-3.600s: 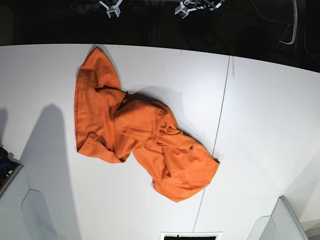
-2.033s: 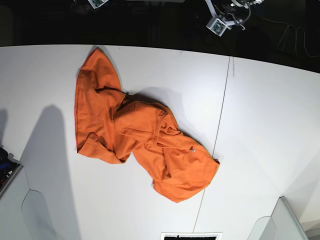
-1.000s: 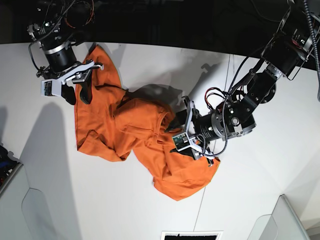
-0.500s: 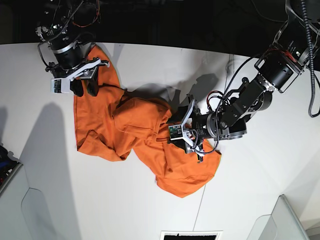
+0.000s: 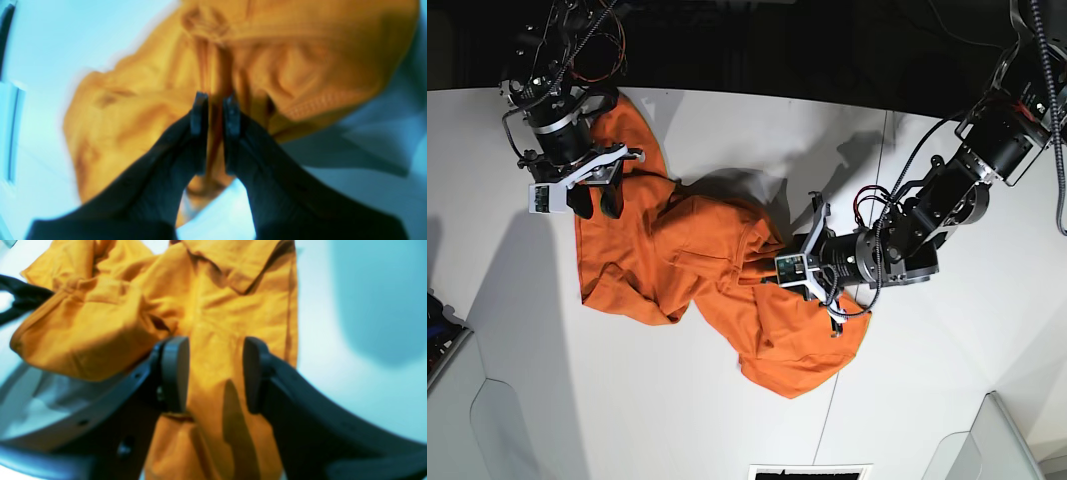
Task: Layout the t-shirt on the table in an organized manner, then fold the t-shirt properly
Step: 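Lower both grippers and grasp two separate edges of the orange t-shirt, then lift the shirt and pull the grippers apart to stretch it out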
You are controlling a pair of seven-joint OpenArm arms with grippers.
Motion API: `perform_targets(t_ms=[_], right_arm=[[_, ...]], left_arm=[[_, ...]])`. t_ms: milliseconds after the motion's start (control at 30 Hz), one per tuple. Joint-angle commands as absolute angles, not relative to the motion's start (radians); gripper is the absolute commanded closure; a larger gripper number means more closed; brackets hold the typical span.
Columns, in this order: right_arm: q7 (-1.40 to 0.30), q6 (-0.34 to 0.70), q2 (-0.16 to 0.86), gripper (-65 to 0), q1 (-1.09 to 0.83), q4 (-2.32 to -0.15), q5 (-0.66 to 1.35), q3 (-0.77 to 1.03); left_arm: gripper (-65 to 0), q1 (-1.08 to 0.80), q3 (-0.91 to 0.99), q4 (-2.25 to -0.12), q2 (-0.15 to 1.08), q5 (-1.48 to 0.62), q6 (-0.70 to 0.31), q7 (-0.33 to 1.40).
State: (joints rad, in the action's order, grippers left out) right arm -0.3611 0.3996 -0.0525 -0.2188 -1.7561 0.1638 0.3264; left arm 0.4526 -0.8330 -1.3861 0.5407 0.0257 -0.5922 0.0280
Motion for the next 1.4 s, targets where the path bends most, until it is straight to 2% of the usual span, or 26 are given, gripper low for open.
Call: perform_targets(t_ms=[0,200,333,400,467,567,600,700,800,1033,1167,1233,1367], right_arm=[[-0.337,0.403,-0.047,-26.1,-0.211,-1.771,0.175,0.328],[-0.337,0.377,-0.021,-26.1,-0.211,-1.771,0.167,0.331],[-0.337,0.377,-0.019,-26.1,-0.212,-1.771,0.161,0.332],[-0.337,0.377,-0.019,-26.1,-0.211,-1.771,0.165,0.332],[-0.337,0.377,-0.019,-26.1,-0.211,-1.771,0.165,0.333],[-0.337,0.377,-0.019,-26.1,-0.211,-1.771,0.164,0.333],[-0.337,0.377,-0.019,-26.1,-0.211,-1.771,0.164,0.333],[-0.337,0.377,-0.019,-26.1,-0.212,-1.771,0.163,0.333],[-0.337,0.377,-0.02,-26.1,-0.211,-1.771,0.164,0.332],[-0.337,0.377,-0.019,-26.1,-0.211,-1.771,0.164,0.332],[-0.337,0.377,-0.019,-26.1,-0.211,-1.769,0.163,0.332],[-0.337,0.377,-0.019,-26.1,-0.211,-1.764,0.164,0.332],[-0.333,0.377,-0.019,-26.1,-0.201,-1.72,0.163,0.332]], left_arm=[[-8.4,0.482,-0.815,-1.429,0.561,0.006,-0.585,0.004],[-8.3,0.481,-0.798,-1.527,0.614,-0.005,-0.588,0.004],[-8.4,0.482,-0.798,-1.521,0.615,-0.003,-0.597,0.004],[-9.0,0.482,-0.798,-1.5,0.607,-0.003,-0.571,0.004],[-14.3,0.482,-0.798,-1.453,0.582,0.007,-0.561,0.004],[-27.4,0.489,-0.798,-1.346,0.525,0.097,-0.561,0.003],[-28.0,0.495,-0.798,-1.308,0.506,0.112,-0.556,-0.001],[-28.0,0.523,-0.798,-1.207,0.467,0.122,-0.515,-0.021],[-28.0,0.555,-0.798,-1.152,0.463,0.125,-0.52,-0.054],[-27.9,0.561,-0.8,-1.132,0.463,0.133,-0.663,-0.068],[-27.9,0.556,-0.8,-1.132,0.463,0.144,-0.678,-0.079],[-24.9,0.556,-0.8,-1.132,0.463,0.163,-0.678,-0.079],[-4.3,0.556,-0.8,-1.132,0.463,0.177,-0.678,-0.078]])
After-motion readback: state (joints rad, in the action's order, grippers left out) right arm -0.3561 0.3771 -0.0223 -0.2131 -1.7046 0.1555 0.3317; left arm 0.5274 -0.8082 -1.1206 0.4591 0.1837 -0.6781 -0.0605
